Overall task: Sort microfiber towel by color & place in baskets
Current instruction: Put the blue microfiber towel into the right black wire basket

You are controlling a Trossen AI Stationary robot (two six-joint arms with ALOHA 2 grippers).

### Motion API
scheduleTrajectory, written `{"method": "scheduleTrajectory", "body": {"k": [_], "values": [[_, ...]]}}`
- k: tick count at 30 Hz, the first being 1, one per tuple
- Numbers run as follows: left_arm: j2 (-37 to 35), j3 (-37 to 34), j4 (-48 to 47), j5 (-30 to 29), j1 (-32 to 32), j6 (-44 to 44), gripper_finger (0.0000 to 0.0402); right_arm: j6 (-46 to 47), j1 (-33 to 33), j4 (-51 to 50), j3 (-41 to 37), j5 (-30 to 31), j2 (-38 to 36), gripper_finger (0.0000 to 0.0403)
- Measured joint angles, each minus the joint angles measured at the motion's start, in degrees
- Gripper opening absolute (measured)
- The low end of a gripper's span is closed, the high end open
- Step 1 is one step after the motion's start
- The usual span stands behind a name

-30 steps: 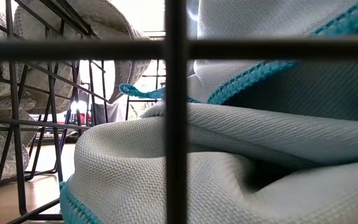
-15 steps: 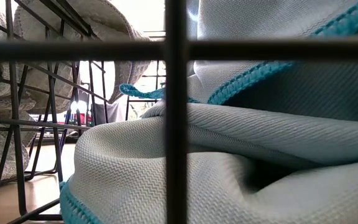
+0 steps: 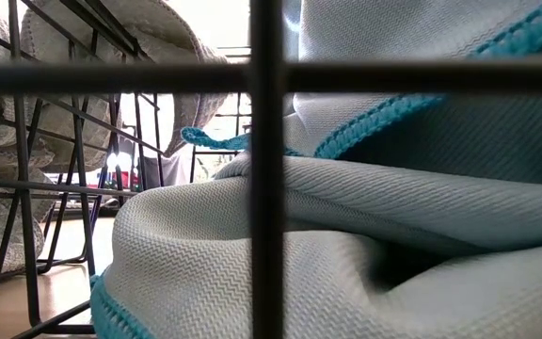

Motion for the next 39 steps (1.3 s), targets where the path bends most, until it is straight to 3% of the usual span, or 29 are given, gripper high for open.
{"method": "scheduleTrajectory", "body": {"k": [3,10,19,29,39], "values": [[-0.01,0.00,0.00,0.00,0.00,0.00,0.0000,1.71,-2.56,3.53,-8.08,-0.51,-2.96,0.0096],[-0.14,0.00,0.00,0.00,0.00,0.00,0.0000,5.28,-8.75,16.12,-26.50,-9.89,-10.04,0.0096],[-0.33,0.00,-0.02,0.00,0.00,0.00,0.0000,12.00,-13.08,25.46,-42.74,-18.12,-14.38,0.0096],[-0.35,0.00,-0.01,0.00,0.00,0.00,0.0000,18.72,-13.74,26.78,-54.07,-22.32,-14.46,0.0096],[-0.35,0.00,0.00,0.00,0.00,-0.44,0.0000,21.36,-13.72,26.40,-57.73,-25.22,-13.92,0.0096]]}}
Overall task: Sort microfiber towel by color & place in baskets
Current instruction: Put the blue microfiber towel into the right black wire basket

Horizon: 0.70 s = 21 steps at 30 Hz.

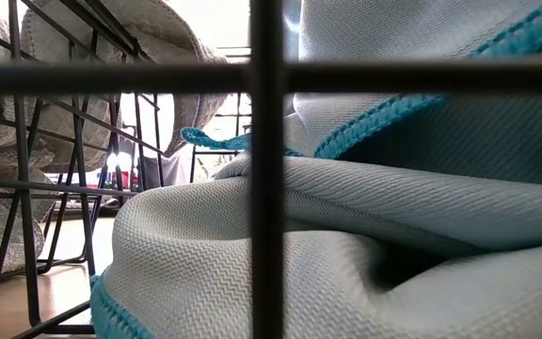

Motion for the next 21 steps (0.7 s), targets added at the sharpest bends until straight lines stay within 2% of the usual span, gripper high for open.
{"method": "scheduleTrajectory", "body": {"k": [4,11,21], "values": [[0.02,0.00,-0.01,0.00,0.00,-0.02,0.0000,0.09,0.00,-0.50,-1.51,-1.08,0.00,0.0096],[0.02,0.00,-0.02,0.02,0.00,-0.24,0.0000,2.51,0.02,-0.52,-5.72,-7.62,0.22,0.0096],[0.02,0.00,0.00,0.02,0.00,-0.22,0.0000,3.63,0.02,0.15,-10.15,-7.74,0.22,0.0096]]}}
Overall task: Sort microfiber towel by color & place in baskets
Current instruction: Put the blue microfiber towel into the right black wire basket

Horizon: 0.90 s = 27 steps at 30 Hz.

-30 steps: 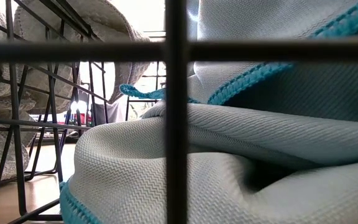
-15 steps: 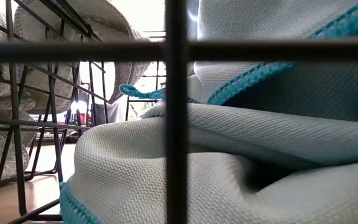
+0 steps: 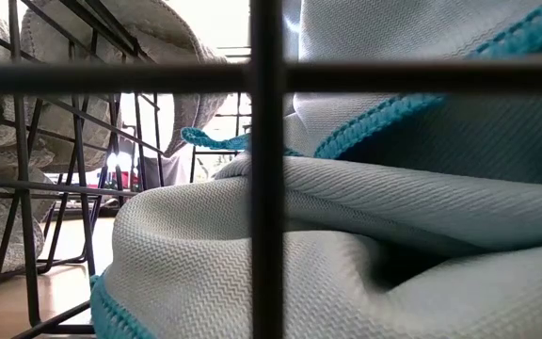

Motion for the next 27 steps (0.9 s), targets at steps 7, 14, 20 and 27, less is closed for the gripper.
{"method": "scheduleTrajectory", "body": {"k": [7,14,20,27], "values": [[0.00,0.00,0.02,0.00,0.00,0.00,0.0000,-0.23,0.00,5.39,0.00,0.02,0.00,0.0102],[0.00,0.00,0.02,0.00,0.00,0.03,0.0000,-2.49,-0.02,9.95,0.00,0.79,0.00,0.0152],[0.00,0.00,0.03,0.00,0.00,0.46,0.0000,-3.87,-0.02,13.21,0.00,6.00,0.00,0.0189],[0.00,0.00,0.04,-0.02,0.00,0.48,0.0000,-8.15,-0.02,13.02,0.00,6.65,3.19,0.0207]]}}
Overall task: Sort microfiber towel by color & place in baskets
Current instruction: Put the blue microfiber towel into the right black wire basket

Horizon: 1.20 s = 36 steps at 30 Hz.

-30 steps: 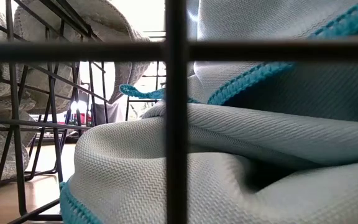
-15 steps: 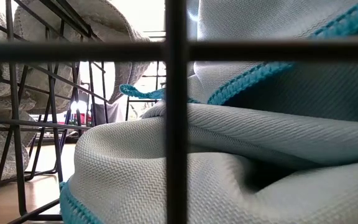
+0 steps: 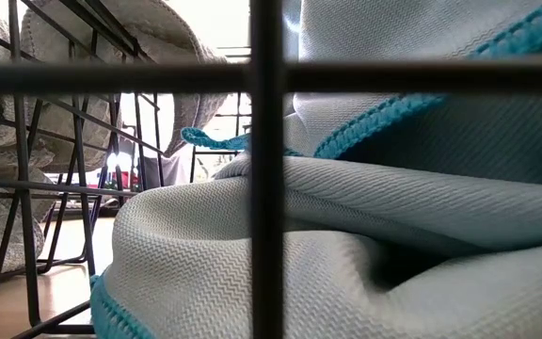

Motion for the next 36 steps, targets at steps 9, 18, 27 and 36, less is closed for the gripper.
{"method": "scheduleTrajectory", "body": {"k": [9,18,27,36], "values": [[0.00,0.00,-0.02,-0.01,0.00,0.00,0.0000,0.04,0.00,0.18,0.02,-0.17,13.42,0.0212],[0.00,0.00,-0.02,-0.03,0.00,-0.11,0.0000,0.02,0.02,0.05,2.04,-0.17,19.66,0.0212],[0.00,0.00,0.00,-0.07,0.00,-0.24,0.0000,0.00,0.02,-0.25,5.21,-0.51,19.62,0.0192],[0.00,0.00,-0.02,-0.09,0.00,-0.26,0.0000,-0.02,0.00,-0.25,8.31,-2.35,19.80,0.0131]]}}
